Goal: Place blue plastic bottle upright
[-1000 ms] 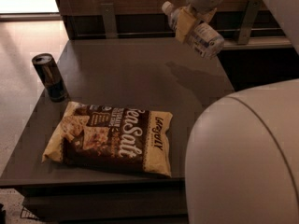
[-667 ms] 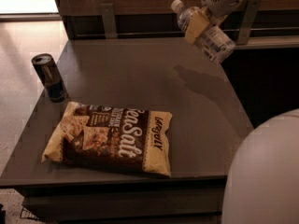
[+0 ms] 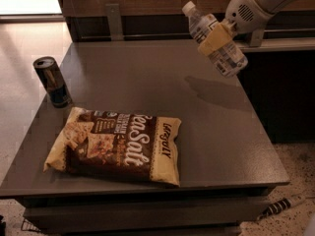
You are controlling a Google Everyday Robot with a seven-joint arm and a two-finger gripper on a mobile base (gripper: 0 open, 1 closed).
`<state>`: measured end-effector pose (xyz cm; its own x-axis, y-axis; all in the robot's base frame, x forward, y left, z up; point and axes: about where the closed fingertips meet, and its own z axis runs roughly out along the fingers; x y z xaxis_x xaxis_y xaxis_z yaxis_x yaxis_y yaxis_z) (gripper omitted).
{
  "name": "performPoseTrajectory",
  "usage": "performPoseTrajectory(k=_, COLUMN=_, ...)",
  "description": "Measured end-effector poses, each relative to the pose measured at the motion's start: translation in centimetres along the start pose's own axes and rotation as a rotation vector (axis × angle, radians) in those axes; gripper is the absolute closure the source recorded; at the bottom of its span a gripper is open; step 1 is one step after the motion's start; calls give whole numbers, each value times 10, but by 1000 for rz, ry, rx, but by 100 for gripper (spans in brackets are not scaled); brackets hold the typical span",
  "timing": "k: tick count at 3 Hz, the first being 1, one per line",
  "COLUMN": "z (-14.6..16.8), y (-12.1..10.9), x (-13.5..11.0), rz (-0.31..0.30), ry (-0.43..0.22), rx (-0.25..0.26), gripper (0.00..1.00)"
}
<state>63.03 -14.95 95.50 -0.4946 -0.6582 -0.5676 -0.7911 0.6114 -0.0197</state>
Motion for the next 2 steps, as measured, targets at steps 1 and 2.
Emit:
performPoseTrajectory(k=1, z=24, y=3, x=-28, rz=-181, ry=-136, rx=-98, gripper=100)
performPoseTrajectory(k=2, z=42, y=5, x=-50, rz=-305, ry=-213, rx=-162, gripper=100)
